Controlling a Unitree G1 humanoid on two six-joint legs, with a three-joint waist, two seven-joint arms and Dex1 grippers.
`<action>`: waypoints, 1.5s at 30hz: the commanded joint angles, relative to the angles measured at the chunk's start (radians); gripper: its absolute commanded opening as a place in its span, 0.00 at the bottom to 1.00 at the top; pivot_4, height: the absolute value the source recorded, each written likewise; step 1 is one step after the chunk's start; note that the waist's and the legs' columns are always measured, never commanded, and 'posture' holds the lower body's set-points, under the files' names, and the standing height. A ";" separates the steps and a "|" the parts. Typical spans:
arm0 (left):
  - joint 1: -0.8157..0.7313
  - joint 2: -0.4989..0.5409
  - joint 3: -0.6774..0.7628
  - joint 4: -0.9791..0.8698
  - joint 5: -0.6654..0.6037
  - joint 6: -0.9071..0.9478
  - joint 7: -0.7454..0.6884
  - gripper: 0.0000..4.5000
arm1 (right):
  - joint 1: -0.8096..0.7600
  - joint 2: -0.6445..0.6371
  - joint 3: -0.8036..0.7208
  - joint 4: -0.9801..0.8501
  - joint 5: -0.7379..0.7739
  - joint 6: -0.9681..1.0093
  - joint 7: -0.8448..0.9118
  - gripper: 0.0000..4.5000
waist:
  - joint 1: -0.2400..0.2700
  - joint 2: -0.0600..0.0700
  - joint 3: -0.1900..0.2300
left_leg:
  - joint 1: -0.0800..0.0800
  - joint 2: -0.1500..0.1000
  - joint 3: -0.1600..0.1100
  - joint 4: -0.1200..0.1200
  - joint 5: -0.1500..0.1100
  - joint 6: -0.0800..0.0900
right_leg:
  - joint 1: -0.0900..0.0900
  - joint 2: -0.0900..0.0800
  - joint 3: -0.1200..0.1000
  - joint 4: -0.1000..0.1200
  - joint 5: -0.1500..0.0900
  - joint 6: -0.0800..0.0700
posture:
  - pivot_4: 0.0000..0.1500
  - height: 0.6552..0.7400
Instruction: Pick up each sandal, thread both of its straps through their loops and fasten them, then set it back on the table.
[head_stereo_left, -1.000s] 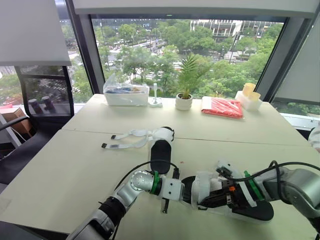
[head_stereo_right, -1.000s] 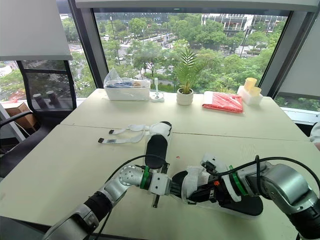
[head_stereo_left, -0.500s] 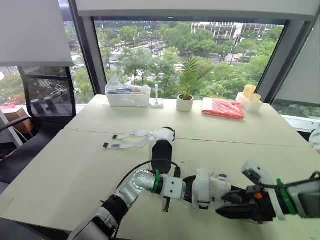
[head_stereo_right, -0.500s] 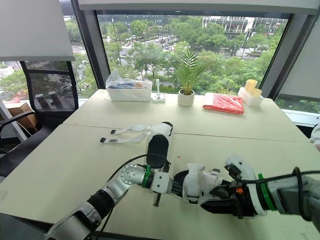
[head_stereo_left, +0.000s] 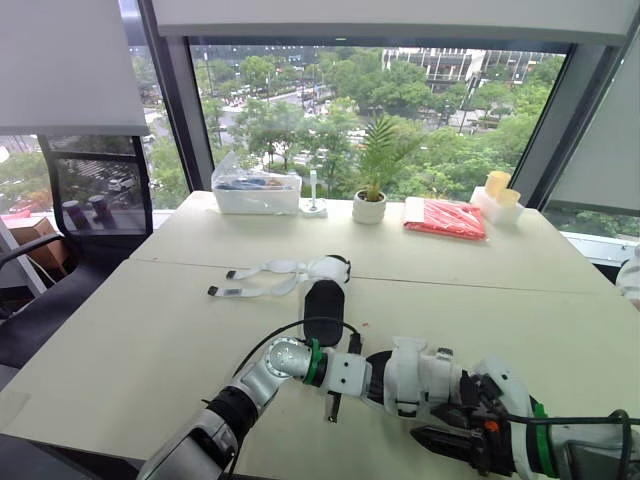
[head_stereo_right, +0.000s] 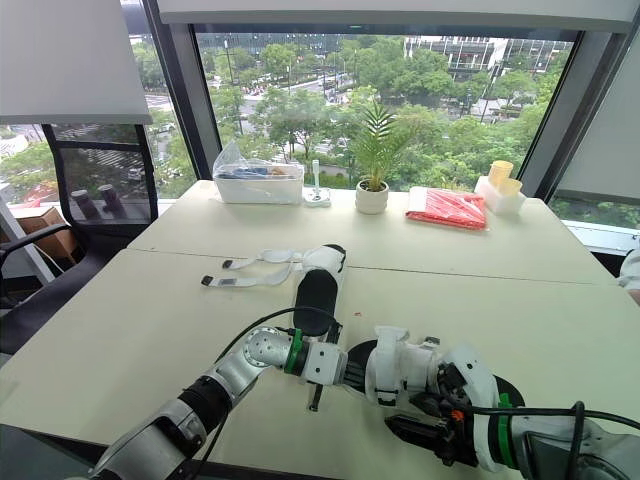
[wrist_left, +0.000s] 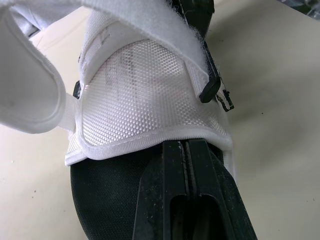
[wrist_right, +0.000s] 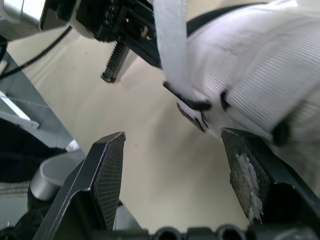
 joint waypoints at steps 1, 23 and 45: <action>0.049 0.018 -0.075 0.108 0.110 0.041 -0.034 0.00 | -0.025 0.017 0.017 -0.021 0.008 -0.043 -0.021 0.73 | 0.000 0.000 0.000 | 0.000 0.000 0.000 0.000 0.000 0.000 | 0.000 0.000 0.000 0.000 0.000 0.000 | 1.00 0.97; 0.082 0.030 -0.076 0.071 0.107 0.049 -0.039 0.00 | -0.101 0.034 0.109 0.103 0.087 0.011 -0.081 0.61 | -0.001 0.000 0.000 | 0.000 0.000 -0.001 0.000 0.000 0.000 | 0.000 0.000 0.000 0.000 -0.001 -0.002 | 1.00 0.97; 0.093 0.033 -0.086 0.053 0.112 0.058 -0.057 0.00 | 0.029 -0.095 0.143 0.069 0.275 0.173 0.022 0.01 | -0.002 0.000 0.000 | -0.002 0.000 -0.001 -0.001 -0.001 0.002 | 0.000 -0.001 0.000 -0.001 -0.002 -0.002 | 1.00 0.97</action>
